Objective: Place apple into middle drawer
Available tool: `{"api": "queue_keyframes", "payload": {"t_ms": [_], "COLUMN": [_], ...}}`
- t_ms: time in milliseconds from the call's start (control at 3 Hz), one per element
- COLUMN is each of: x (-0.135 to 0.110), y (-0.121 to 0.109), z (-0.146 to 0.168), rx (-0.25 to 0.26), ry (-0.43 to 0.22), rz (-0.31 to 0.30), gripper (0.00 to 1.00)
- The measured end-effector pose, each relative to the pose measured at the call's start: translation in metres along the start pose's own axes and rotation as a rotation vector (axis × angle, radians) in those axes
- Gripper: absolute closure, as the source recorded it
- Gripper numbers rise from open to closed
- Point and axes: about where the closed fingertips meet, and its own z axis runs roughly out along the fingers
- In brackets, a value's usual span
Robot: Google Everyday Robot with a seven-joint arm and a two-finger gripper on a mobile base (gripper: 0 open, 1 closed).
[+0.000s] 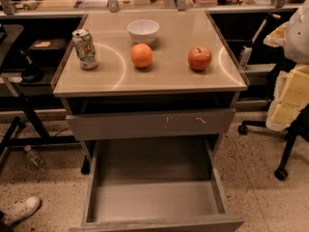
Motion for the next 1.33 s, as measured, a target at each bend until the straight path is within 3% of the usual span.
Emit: {"api": "queue_keyframes", "payload": {"t_ms": [333,667,1000,1333], "x": [-0.001,-0.027,-0.027,-0.043], "y": [-0.001,-0.050,-0.050,-0.090], "z": [0.000,0.016,0.017,0.047], "rx": [0.002,0.018,0.018,0.034], "ry": [0.000,0.010,0.011,0.036], "rz": [-0.001,-0.005,-0.005,0.037], "gripper": [0.00,0.00,0.00,0.00]}}
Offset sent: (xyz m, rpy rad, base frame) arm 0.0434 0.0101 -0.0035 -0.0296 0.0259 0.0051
